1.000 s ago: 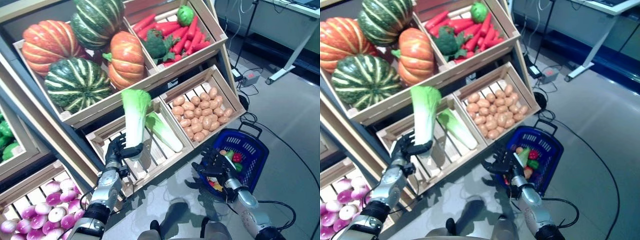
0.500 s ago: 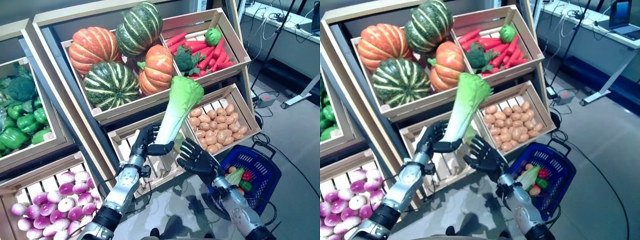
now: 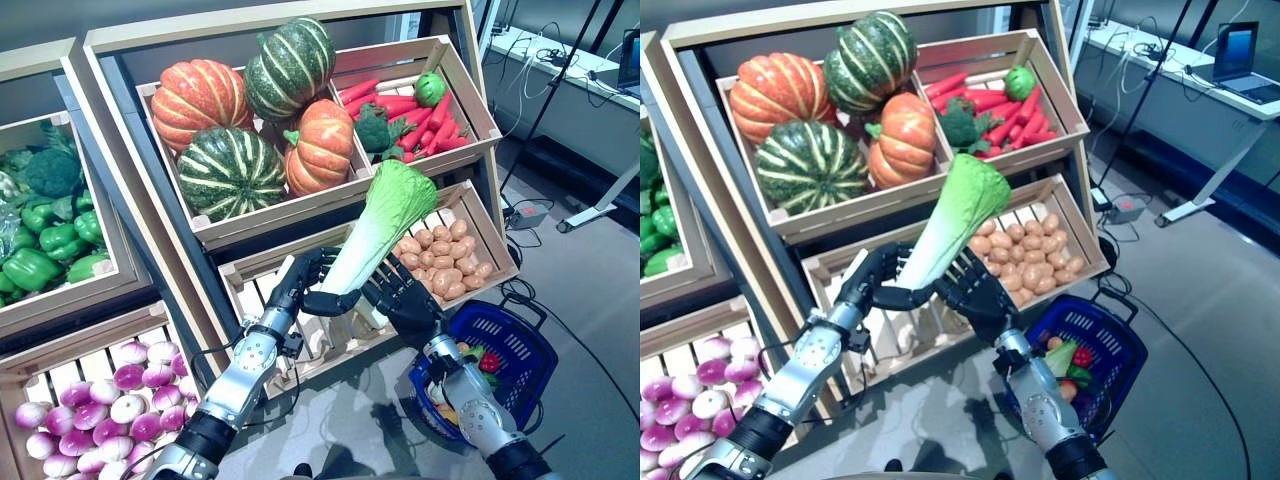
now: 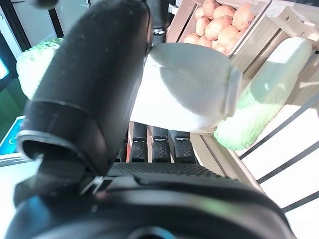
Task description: Put vegetables into the basket
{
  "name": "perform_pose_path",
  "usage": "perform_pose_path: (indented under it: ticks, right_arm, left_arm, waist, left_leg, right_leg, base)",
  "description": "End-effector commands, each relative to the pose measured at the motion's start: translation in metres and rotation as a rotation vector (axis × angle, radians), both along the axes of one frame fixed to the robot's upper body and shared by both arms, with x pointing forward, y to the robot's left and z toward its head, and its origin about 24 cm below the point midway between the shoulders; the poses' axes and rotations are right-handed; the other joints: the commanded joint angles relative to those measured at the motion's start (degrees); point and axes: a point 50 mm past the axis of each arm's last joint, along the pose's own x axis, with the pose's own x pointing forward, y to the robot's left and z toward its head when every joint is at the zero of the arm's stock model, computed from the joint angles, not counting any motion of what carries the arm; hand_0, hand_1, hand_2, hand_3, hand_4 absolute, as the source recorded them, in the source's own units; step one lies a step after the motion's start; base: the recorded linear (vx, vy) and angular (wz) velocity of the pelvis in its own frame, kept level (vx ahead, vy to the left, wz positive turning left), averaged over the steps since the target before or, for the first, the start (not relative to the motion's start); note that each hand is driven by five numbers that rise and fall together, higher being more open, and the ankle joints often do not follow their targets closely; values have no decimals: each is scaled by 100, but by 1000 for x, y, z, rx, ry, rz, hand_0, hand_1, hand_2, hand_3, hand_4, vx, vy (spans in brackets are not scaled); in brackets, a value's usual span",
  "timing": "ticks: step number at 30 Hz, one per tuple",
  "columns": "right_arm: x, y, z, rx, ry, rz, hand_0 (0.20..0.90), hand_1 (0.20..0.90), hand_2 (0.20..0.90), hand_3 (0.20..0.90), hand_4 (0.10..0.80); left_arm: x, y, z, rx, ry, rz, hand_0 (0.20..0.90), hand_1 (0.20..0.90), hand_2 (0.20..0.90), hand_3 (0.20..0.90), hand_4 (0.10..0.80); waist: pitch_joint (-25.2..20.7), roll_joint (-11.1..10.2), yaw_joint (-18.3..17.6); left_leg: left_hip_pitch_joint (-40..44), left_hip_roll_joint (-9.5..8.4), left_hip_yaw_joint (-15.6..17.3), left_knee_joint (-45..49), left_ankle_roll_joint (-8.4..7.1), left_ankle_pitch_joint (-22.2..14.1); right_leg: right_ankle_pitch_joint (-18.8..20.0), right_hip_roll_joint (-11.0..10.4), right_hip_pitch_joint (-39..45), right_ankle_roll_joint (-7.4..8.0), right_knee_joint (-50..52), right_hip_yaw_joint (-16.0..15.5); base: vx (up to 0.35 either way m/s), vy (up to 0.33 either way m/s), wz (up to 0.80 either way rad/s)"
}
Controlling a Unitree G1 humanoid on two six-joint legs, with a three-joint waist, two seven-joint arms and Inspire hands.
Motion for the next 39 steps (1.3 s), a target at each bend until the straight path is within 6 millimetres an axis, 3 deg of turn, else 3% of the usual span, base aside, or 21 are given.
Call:
perform_pose_path:
  ticks: [1,9,21,32,39]
  right_arm:
    - [28,3,103,189,-530,12,900,900,900,900,800]
    - [28,-2,127,180,-634,107,900,900,900,900,800]
    - [27,-13,148,239,-696,259,900,900,900,900,800]
    - [30,-2,149,426,-627,311,900,900,900,900,800]
    - [38,-13,153,483,-601,167,900,900,900,900,800]
  left_arm:
    - [11,-3,33,89,-178,-89,300,300,300,300,400]
    - [8,1,23,106,-139,-96,300,300,300,300,400]
    - [9,17,6,193,-105,-79,300,300,300,300,400]
    - [10,3,3,303,-136,-154,300,300,300,300,400]
    - [11,-3,11,477,-278,-192,300,300,300,300,400]
  waist:
    - [-343,-185,22]
    - [-365,-221,36]
    - [-364,-289,-9]
    - [-367,-268,-50]
    - [-369,-270,-85]
  left_leg:
    - [-53,-62,-42,8,13,-46]
    - [-60,-49,-59,8,2,-73]
    - [-70,-30,-53,8,-38,-73]
    - [-50,-11,-17,8,-33,-93]
    - [-40,-27,-26,8,-19,-103]
  right_leg:
    - [277,-385,97,-51,48,96]
    - [249,-365,95,-58,44,95]
    - [243,-337,72,-69,54,138]
    - [232,-349,83,-57,52,166]
    - [224,-358,82,-43,76,191]
  base:
    - [0,0,0]
    - [0,0,0]
    - [0,0,0]
    - [-6,2,0]
    - [0,0,0]
